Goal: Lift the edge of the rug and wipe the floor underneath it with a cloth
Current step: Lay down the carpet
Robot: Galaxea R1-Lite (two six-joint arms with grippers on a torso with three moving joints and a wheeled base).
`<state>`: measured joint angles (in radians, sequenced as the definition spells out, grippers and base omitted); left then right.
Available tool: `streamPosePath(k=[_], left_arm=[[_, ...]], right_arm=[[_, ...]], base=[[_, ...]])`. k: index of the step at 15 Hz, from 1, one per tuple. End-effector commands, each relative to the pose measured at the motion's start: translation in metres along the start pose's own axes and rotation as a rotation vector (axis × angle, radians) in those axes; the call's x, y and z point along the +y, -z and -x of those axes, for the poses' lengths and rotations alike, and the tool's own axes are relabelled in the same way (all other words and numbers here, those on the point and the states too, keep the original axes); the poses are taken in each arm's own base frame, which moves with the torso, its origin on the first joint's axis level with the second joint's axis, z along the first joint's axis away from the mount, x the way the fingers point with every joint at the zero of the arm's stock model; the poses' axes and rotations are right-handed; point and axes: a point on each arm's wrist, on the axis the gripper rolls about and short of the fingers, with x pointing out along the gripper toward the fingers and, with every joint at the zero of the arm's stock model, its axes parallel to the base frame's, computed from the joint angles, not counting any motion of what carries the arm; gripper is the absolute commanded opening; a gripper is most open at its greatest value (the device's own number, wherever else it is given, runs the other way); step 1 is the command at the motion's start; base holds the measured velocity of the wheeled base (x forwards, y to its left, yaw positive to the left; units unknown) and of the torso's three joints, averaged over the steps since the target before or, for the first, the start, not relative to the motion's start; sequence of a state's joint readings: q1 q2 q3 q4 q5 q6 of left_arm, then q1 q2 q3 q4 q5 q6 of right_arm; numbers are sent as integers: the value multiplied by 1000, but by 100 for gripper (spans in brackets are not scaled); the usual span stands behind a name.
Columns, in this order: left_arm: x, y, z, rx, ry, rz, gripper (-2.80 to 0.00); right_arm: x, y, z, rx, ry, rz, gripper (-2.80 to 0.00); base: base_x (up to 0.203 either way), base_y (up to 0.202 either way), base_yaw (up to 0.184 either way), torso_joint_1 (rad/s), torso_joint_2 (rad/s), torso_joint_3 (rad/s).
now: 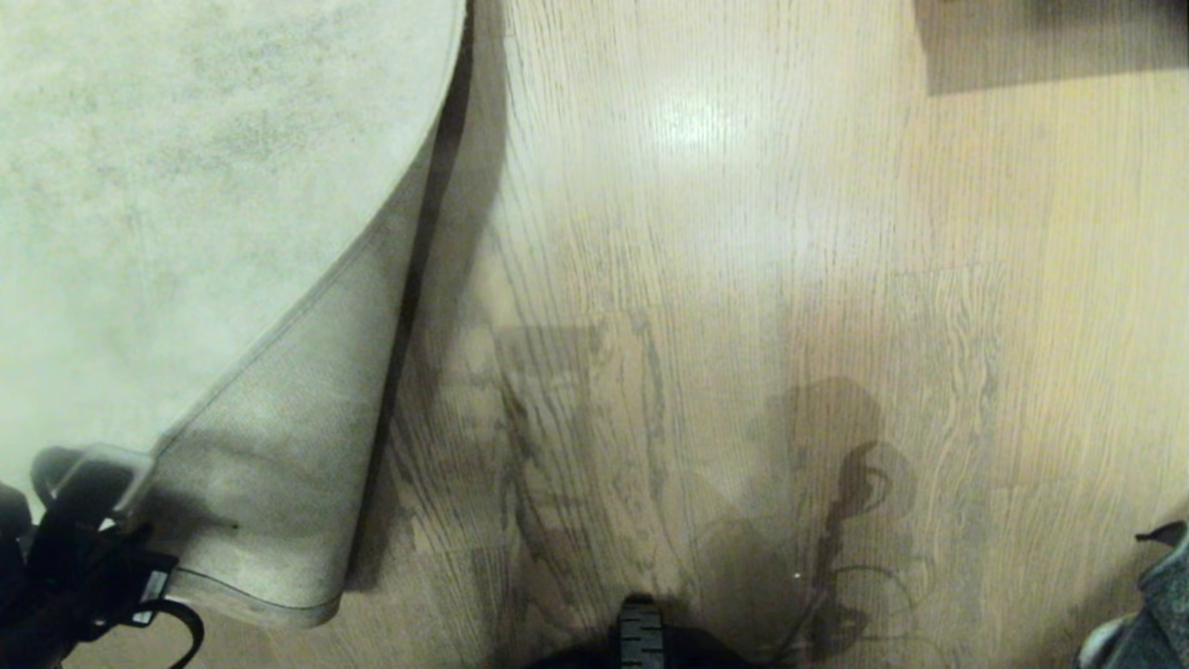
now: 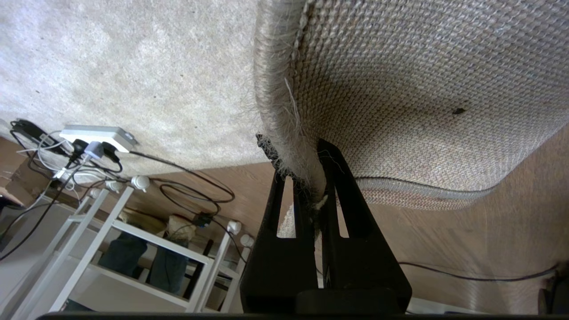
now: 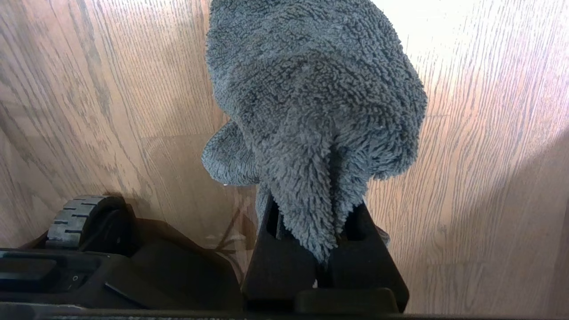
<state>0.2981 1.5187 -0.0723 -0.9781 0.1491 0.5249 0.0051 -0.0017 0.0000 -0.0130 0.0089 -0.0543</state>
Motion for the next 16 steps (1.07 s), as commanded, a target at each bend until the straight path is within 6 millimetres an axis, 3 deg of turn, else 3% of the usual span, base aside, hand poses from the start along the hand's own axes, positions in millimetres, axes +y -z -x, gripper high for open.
streamPosePath(k=[1, 9, 16], left_arm=[[-1, 3, 2, 3, 1, -3, -280], [-2, 1, 4, -13, 8, -2, -280], [-25, -20, 11, -152, 121, 35, -280]], right_arm=[[0, 0, 0, 1, -1, 1, -280], [0, 0, 0, 1, 0, 1, -280], [0, 0, 0, 1, -1, 1, -280]], base=[[0, 0, 0, 0, 0, 0], [0, 0, 0, 0, 0, 0], [0, 0, 0, 0, 0, 0]])
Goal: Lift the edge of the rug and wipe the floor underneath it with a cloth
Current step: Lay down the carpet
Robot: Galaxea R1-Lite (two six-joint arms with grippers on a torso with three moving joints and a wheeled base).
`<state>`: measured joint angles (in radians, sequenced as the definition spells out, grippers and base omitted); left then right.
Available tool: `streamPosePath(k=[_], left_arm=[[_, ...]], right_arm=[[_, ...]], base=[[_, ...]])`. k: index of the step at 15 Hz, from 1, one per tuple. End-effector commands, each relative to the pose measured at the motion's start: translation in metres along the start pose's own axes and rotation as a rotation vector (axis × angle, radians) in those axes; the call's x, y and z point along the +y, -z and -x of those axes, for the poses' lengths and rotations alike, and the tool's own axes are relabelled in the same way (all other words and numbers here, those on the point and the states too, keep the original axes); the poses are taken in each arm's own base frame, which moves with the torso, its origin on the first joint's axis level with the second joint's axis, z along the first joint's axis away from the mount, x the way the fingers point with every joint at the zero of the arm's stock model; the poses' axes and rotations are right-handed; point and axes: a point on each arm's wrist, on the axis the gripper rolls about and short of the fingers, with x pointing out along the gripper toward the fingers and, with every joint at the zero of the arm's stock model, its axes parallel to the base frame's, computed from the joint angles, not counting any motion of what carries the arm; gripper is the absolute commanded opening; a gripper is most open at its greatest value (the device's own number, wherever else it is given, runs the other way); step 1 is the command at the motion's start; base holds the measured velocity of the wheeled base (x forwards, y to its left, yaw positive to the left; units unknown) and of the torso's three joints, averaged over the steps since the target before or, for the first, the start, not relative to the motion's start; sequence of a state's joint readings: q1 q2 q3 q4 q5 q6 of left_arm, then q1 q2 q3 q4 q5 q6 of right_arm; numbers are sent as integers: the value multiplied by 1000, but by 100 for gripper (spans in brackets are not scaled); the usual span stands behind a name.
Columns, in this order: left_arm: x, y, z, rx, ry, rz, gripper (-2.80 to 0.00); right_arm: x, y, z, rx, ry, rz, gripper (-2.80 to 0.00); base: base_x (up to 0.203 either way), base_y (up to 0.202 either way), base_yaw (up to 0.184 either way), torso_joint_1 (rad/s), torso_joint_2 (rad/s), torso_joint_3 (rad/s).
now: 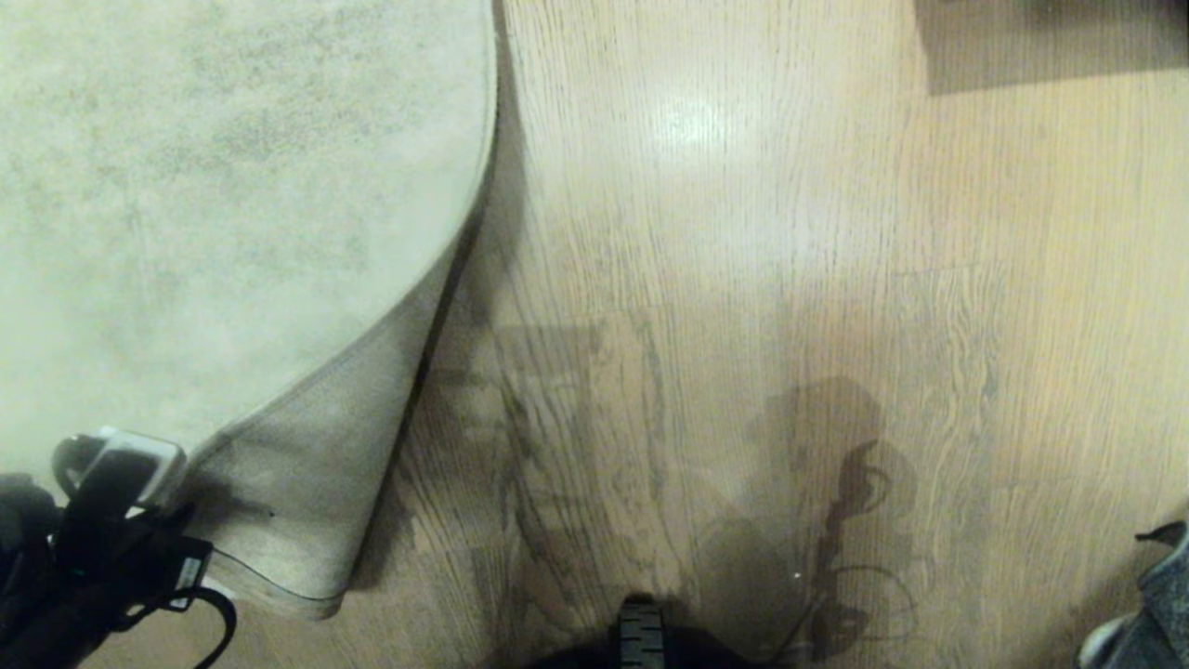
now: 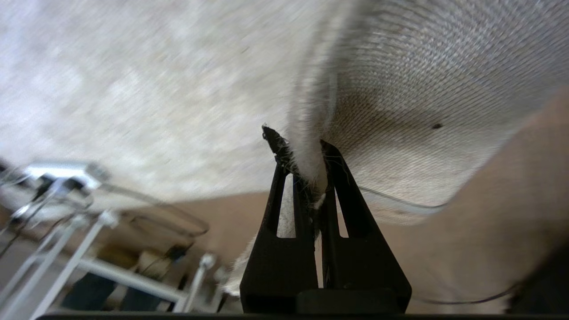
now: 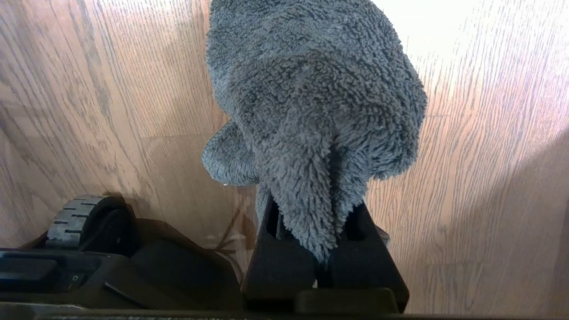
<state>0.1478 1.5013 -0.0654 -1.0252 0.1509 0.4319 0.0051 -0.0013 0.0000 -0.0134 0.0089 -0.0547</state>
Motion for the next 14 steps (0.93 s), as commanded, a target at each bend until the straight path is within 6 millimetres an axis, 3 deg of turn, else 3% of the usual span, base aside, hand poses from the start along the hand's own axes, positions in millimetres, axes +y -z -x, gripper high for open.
streamPosePath(k=[1, 13, 14], left_arm=[[-11, -7, 2, -43, 56, 18, -280], [-27, -6, 10, -60, 146, 117, -280], [-27, -6, 11, -61, 148, 116, 0]], right_arm=[[0, 0, 0, 1, 0, 1, -280], [0, 0, 0, 1, -1, 1, -280], [0, 0, 0, 1, 0, 1, -280]], base=[[0, 0, 0, 0, 0, 0], [0, 0, 0, 0, 0, 0], [0, 0, 0, 0, 0, 0]])
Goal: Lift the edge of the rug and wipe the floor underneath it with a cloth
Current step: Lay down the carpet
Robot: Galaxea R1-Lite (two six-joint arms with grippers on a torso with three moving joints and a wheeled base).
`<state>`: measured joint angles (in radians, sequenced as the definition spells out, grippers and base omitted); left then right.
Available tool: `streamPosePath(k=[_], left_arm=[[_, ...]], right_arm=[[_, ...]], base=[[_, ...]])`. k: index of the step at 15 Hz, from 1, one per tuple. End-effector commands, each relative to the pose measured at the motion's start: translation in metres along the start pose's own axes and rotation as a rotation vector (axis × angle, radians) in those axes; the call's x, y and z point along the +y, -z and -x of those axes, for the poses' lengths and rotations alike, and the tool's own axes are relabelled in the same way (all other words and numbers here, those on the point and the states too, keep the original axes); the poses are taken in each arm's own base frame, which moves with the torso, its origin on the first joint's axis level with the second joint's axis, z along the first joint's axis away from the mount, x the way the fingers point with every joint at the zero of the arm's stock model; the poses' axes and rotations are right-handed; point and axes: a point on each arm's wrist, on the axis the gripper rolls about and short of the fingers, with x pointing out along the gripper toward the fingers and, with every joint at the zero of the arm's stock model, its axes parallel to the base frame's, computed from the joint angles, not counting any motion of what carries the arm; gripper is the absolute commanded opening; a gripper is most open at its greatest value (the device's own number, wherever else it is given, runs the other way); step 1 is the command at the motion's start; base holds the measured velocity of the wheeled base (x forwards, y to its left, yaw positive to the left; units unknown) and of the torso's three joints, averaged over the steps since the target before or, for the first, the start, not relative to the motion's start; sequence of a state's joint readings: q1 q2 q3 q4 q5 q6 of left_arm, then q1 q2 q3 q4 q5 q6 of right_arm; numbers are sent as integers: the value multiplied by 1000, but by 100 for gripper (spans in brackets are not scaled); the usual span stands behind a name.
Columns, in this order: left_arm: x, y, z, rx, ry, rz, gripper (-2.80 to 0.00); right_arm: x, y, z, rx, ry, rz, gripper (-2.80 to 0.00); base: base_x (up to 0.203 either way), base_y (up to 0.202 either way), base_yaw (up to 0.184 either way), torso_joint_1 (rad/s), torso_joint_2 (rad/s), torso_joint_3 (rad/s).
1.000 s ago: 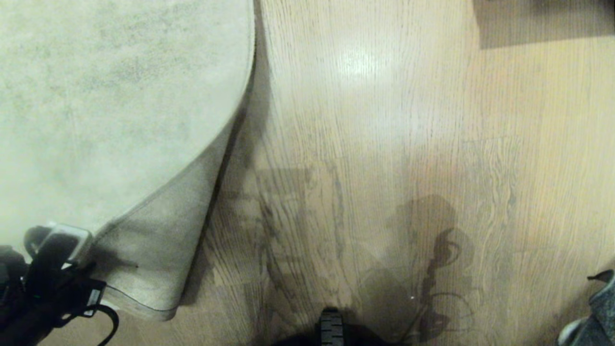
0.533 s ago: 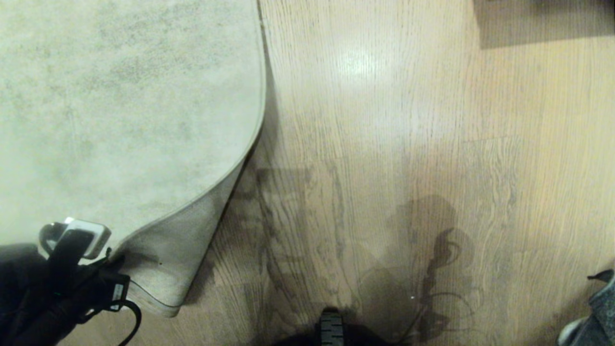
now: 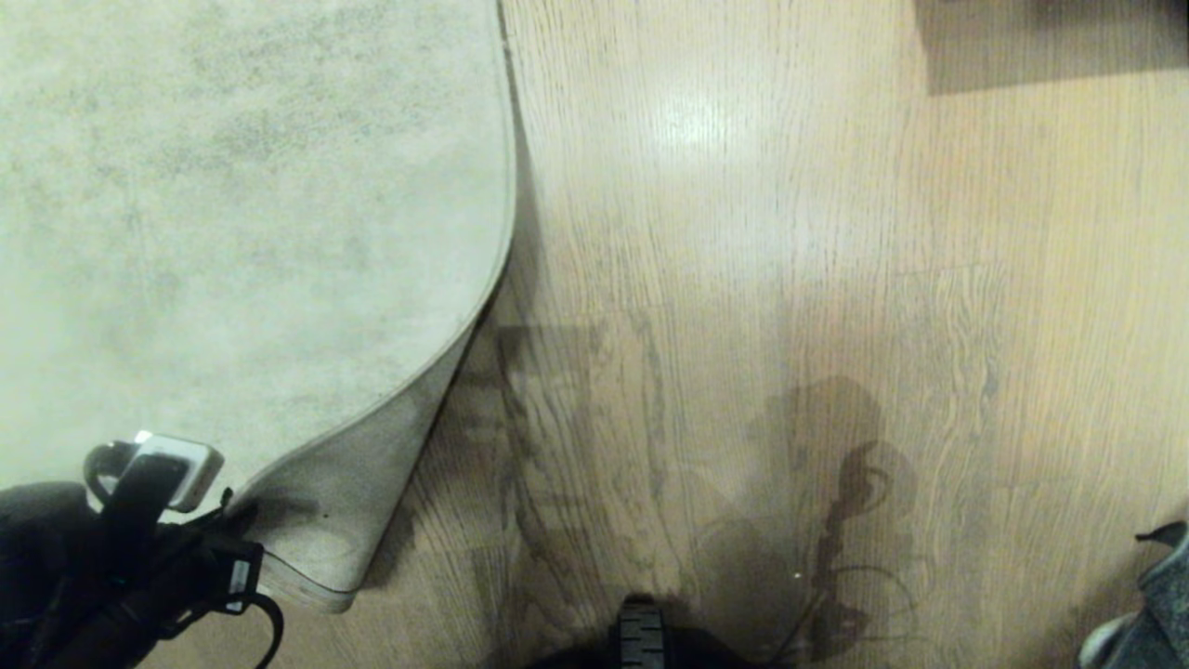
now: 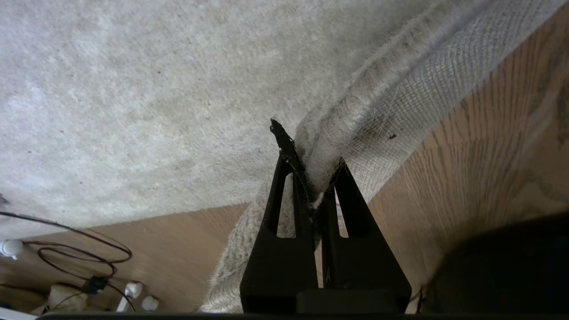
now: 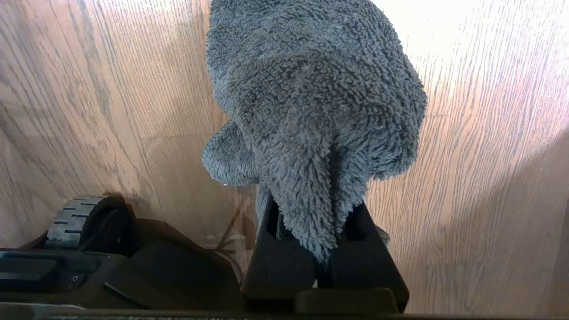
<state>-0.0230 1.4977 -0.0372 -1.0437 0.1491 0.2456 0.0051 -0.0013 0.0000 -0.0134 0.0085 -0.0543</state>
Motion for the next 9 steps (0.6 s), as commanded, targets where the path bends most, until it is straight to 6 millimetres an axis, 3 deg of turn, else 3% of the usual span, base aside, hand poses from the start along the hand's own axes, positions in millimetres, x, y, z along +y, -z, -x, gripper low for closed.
streamPosePath(k=[1, 9], left_arm=[[-1, 1, 2, -2, 3, -3, 0], [-12, -9, 12, -95, 76, 134, 0]], right_arm=[[0, 0, 0, 1, -2, 1, -280], [0, 0, 0, 1, -2, 1, -280]], base=[[0, 0, 0, 0, 0, 0], [0, 0, 0, 0, 0, 0]])
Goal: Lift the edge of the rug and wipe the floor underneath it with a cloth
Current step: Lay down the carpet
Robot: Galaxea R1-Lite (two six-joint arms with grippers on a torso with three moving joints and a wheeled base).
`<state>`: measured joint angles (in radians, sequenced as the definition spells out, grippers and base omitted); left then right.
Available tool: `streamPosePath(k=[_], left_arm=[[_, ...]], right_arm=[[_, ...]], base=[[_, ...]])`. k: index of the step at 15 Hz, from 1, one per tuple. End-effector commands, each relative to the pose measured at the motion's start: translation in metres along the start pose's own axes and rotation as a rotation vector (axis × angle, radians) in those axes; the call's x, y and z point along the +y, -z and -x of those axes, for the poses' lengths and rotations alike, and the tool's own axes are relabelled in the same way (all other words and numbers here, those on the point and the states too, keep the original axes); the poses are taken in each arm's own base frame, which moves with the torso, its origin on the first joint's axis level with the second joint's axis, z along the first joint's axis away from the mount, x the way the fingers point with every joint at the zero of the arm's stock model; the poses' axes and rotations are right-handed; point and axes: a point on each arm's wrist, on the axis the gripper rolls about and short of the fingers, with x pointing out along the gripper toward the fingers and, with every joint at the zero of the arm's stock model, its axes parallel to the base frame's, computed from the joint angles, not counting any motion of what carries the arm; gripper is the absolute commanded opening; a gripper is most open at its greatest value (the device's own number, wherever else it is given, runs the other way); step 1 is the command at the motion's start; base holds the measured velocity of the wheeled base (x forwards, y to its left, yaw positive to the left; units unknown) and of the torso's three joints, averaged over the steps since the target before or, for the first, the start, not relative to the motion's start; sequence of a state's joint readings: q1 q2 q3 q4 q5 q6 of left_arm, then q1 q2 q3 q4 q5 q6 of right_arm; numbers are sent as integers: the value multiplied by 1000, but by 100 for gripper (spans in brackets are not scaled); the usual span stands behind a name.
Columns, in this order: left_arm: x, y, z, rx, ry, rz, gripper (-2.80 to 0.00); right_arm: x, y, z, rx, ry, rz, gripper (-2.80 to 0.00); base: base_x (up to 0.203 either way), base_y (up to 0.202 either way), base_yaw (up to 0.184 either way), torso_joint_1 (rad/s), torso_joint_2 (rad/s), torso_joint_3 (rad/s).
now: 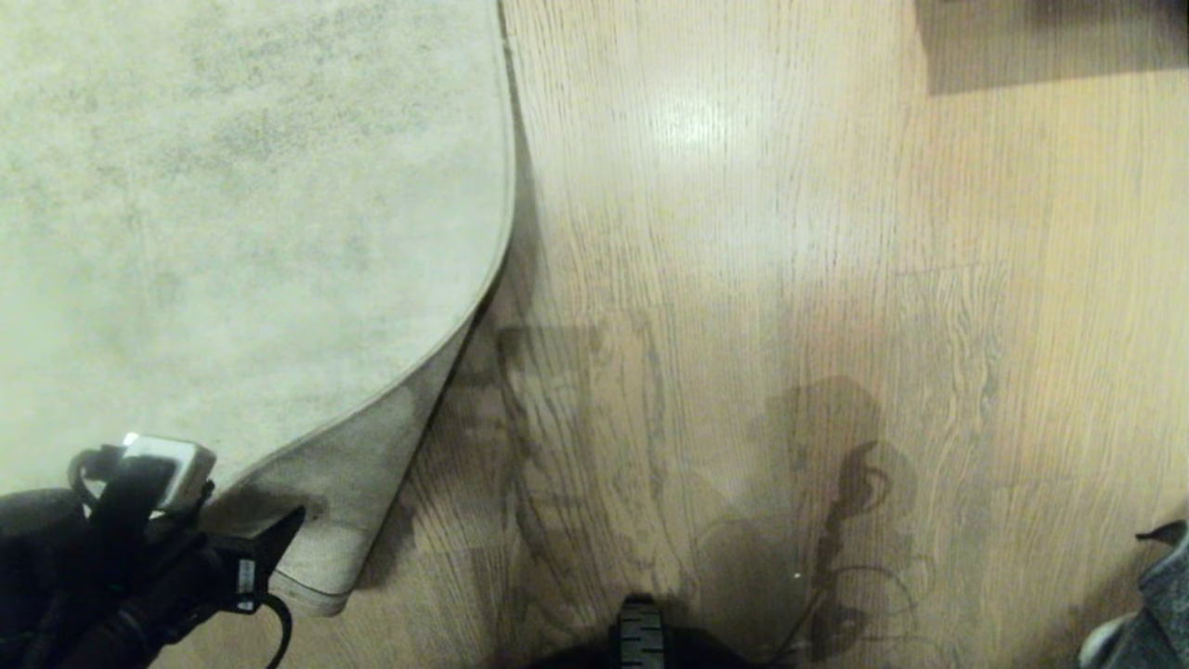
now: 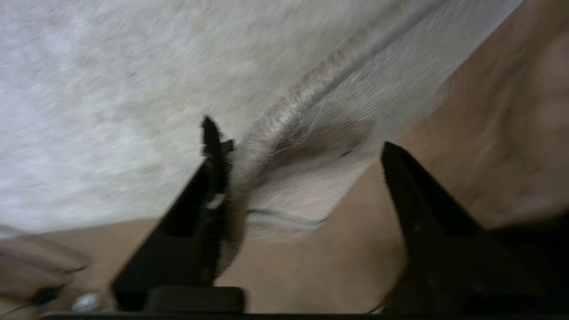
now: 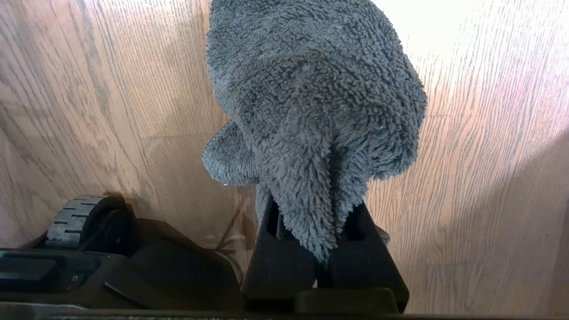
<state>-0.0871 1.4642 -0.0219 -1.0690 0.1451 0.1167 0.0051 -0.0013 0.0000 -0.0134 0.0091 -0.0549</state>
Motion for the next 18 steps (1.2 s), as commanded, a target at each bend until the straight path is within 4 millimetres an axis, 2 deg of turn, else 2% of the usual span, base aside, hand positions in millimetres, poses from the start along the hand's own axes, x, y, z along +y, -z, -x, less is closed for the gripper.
streamPosePath(k=[1, 8, 12, 18], left_arm=[[-7, -7, 6, -61, 45, 53, 0], [-23, -26, 19, -240, 181, 255, 0], [-28, -31, 24, -296, 236, 337, 0], [-32, -18, 24, -176, 246, 302, 0]], right_arm=[[0, 0, 0, 1, 0, 0, -280], [0, 0, 0, 1, 0, 0, -280], [0, 0, 0, 1, 0, 0, -280], [0, 0, 0, 1, 0, 0, -280]], base=[[0, 0, 0, 0, 0, 0], [0, 0, 0, 0, 0, 0], [0, 0, 0, 0, 0, 0], [0, 0, 0, 0, 0, 0]])
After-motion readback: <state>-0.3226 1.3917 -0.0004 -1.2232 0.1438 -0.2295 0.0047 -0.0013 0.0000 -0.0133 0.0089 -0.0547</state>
